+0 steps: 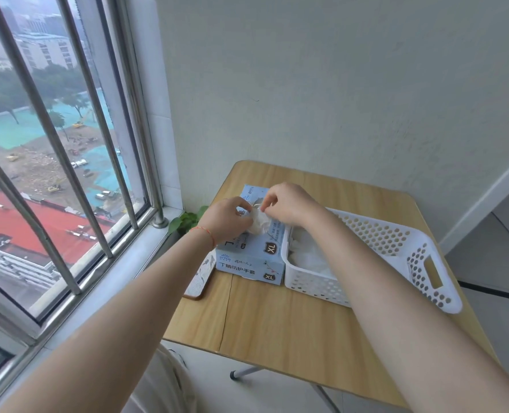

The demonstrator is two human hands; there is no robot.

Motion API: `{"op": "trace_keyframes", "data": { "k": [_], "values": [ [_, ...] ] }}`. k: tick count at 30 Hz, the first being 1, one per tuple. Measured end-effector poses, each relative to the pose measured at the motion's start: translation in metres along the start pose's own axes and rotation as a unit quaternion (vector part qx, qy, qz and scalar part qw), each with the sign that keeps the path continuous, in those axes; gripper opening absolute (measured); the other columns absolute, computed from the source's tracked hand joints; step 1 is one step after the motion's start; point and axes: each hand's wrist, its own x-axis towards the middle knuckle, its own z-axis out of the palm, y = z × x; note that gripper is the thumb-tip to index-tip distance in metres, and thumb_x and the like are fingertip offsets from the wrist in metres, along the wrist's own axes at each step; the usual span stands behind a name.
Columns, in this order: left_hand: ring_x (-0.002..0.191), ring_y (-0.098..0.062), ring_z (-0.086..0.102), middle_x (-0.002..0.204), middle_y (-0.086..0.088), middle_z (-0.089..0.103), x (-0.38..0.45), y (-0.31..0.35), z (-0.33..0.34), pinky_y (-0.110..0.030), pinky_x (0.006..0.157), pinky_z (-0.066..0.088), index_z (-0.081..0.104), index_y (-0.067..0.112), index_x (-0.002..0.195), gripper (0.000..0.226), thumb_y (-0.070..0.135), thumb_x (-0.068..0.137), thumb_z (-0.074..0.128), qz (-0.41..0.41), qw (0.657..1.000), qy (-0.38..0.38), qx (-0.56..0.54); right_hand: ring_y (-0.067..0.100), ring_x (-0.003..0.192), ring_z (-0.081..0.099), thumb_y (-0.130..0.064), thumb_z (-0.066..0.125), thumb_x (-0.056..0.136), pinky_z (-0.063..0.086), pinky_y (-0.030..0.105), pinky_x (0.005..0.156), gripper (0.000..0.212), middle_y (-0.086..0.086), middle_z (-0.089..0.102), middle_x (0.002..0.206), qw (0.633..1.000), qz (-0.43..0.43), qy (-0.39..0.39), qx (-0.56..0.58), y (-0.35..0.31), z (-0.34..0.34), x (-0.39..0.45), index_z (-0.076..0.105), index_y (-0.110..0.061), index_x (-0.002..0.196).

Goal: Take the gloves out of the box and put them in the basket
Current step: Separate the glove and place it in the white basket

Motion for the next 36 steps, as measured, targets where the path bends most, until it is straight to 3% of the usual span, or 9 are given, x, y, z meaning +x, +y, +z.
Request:
{"op": "trace_keyframes", "data": {
  "k": [2, 4, 8, 17, 23, 27, 30, 33, 36],
  "values": [
    [0.07, -0.007, 0.05, 0.092, 0.002, 0.061, -0.002, 0.003, -0.007, -0.022, 0.059, 0.037, 0.059, 0.029, 0.121, 0.038, 0.034, 0.084, 0.064, -0.003, 0.999, -0.034, -0.005, 0.012, 0.091, 0.058, -0.017, 0.064, 0.087, 0.044, 0.025, 0.074, 0.018, -0.011, 0.058, 0.091, 0.995, -0.005, -0.086, -0.053, -0.006, -0.003, -0.004, 0.072, -0.025, 0.102],
    [0.079, -0.009, 0.053, 0.095, 0.003, 0.06, -0.005, 0.007, -0.012, -0.024, 0.069, 0.042, 0.051, 0.03, 0.129, 0.06, 0.047, 0.077, 0.075, -0.004, 0.997, -0.077, 0.005, 0.013, 0.093, 0.06, -0.022, 0.069, 0.086, 0.047, 0.026, 0.074, 0.013, -0.007, 0.063, 0.097, 0.992, 0.0, -0.097, -0.078, -0.007, 0.002, -0.003, 0.072, -0.024, 0.099],
    [0.121, -0.021, 0.049, 0.138, -0.003, 0.044, -0.009, 0.011, -0.011, -0.036, 0.103, 0.043, 0.03, 0.027, 0.151, 0.112, 0.064, 0.059, 0.083, 0.006, 0.986, -0.119, 0.115, 0.015, 0.087, 0.06, -0.023, 0.066, 0.088, 0.048, 0.028, 0.074, 0.002, -0.005, 0.063, 0.092, 1.0, -0.017, -0.006, -0.022, -0.003, 0.012, 0.002, 0.067, -0.022, 0.088],
    [0.127, -0.025, 0.045, 0.146, -0.005, 0.038, -0.009, 0.013, -0.008, -0.04, 0.104, 0.043, 0.019, 0.022, 0.154, 0.125, 0.069, 0.056, 0.081, 0.015, 0.979, -0.133, 0.151, 0.013, 0.073, 0.055, -0.014, 0.055, 0.093, 0.043, 0.026, 0.065, 0.008, -0.006, 0.057, 0.077, 0.976, -0.046, 0.167, 0.131, -0.009, 0.005, 0.005, 0.063, -0.012, 0.09],
    [0.105, -0.02, 0.051, 0.124, 0.0, 0.045, -0.011, 0.016, -0.009, -0.036, 0.092, 0.048, 0.041, 0.017, 0.133, 0.102, 0.069, 0.055, 0.082, 0.005, 0.978, -0.133, 0.162, 0.009, 0.069, 0.055, -0.011, 0.055, 0.093, 0.047, 0.023, 0.063, 0.009, -0.01, 0.056, 0.075, 0.943, -0.062, 0.252, 0.208, -0.018, -0.005, 0.005, 0.06, -0.013, 0.086],
    [0.099, -0.021, 0.05, 0.123, -0.005, 0.051, -0.01, 0.013, -0.01, -0.032, 0.083, 0.045, 0.036, 0.016, 0.138, 0.105, 0.065, 0.058, 0.083, 0.015, 0.985, -0.12, 0.124, 0.005, 0.068, 0.054, -0.011, 0.056, 0.092, 0.042, 0.012, 0.061, 0.008, -0.011, 0.056, 0.074, 0.921, -0.048, 0.308, 0.233, -0.015, -0.011, 0.003, 0.06, -0.014, 0.085],
    [0.09, -0.018, 0.06, 0.104, -0.002, 0.06, -0.01, 0.013, -0.013, -0.026, 0.071, 0.044, 0.027, 0.019, 0.147, 0.102, 0.057, 0.069, 0.081, 0.035, 0.996, -0.074, 0.017, 0.016, 0.072, 0.064, -0.015, 0.055, 0.091, 0.054, 0.028, 0.068, 0.007, -0.004, 0.062, 0.079, 0.947, -0.015, 0.248, 0.204, -0.009, -0.01, 0.004, 0.06, -0.016, 0.086],
    [0.074, -0.013, 0.059, 0.087, 0.004, 0.058, -0.011, 0.017, -0.014, -0.026, 0.064, 0.051, 0.038, 0.026, 0.142, 0.071, 0.039, 0.083, 0.075, 0.048, 0.998, -0.018, -0.021, 0.015, 0.068, 0.07, -0.011, 0.049, 0.09, 0.059, 0.038, 0.074, 0.015, 0.003, 0.067, 0.093, 0.961, 0.036, 0.163, 0.219, -0.003, -0.01, 0.001, 0.06, -0.015, 0.099],
    [0.068, -0.023, 0.061, 0.08, 0.002, 0.058, -0.008, 0.018, -0.011, -0.031, 0.063, 0.051, 0.06, 0.022, 0.108, 0.019, 0.028, 0.091, 0.063, 0.036, 0.999, 0.02, -0.011, 0.013, 0.076, 0.069, -0.005, 0.049, 0.083, 0.059, 0.034, 0.076, 0.033, 0.004, 0.067, 0.1, 0.963, 0.053, 0.119, 0.236, 0.0, -0.009, -0.004, 0.056, -0.016, 0.114]
  ]
}}
